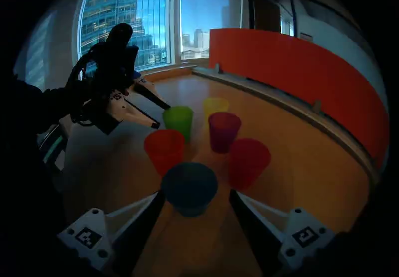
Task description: Pour water
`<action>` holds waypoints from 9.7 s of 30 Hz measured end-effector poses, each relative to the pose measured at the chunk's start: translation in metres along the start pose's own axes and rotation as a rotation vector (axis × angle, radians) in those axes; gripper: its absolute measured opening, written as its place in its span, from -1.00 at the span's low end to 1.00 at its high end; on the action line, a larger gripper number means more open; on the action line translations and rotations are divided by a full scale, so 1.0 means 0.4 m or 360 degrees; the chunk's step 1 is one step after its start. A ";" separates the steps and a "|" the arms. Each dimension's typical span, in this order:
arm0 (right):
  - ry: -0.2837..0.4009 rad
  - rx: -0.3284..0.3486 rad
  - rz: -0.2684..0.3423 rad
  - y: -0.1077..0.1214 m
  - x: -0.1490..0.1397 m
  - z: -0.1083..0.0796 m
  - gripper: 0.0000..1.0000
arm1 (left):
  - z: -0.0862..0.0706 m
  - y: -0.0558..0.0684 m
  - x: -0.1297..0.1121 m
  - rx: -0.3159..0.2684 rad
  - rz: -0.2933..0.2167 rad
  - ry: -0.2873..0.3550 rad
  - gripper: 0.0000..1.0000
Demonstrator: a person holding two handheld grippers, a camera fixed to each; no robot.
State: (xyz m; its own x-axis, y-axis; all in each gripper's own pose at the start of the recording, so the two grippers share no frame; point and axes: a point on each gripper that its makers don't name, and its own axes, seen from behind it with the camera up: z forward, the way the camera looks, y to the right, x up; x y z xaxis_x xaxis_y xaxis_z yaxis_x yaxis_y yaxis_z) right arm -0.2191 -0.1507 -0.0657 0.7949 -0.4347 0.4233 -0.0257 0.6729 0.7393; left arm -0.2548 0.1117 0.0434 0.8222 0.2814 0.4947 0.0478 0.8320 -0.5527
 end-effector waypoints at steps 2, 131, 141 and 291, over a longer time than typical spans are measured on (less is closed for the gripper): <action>-0.0008 0.0005 0.0004 -0.001 -0.004 0.005 1.00 | 0.010 -0.001 -0.003 -0.0002 0.0005 -0.0010 0.99; 0.0710 -0.0084 0.0014 -0.067 0.374 -0.123 0.80 | -0.259 0.117 0.332 0.0067 -0.0083 0.0745 0.69; 0.0818 -0.0081 0.0035 -0.057 0.419 -0.124 0.80 | -0.266 0.122 0.348 0.0069 -0.0049 0.0778 0.69; 0.0624 -0.0701 -0.1698 0.003 0.789 -0.161 0.78 | -0.167 0.347 0.437 -0.0172 0.0106 0.0804 0.68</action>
State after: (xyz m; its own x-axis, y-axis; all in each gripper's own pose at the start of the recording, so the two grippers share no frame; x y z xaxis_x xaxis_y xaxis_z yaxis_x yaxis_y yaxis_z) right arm 0.0706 -0.2487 0.0349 0.4225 -0.7342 -0.5315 0.8994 0.2669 0.3462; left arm -0.0666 0.2446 0.0081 0.9954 0.0438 0.0857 0.0227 0.7586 -0.6512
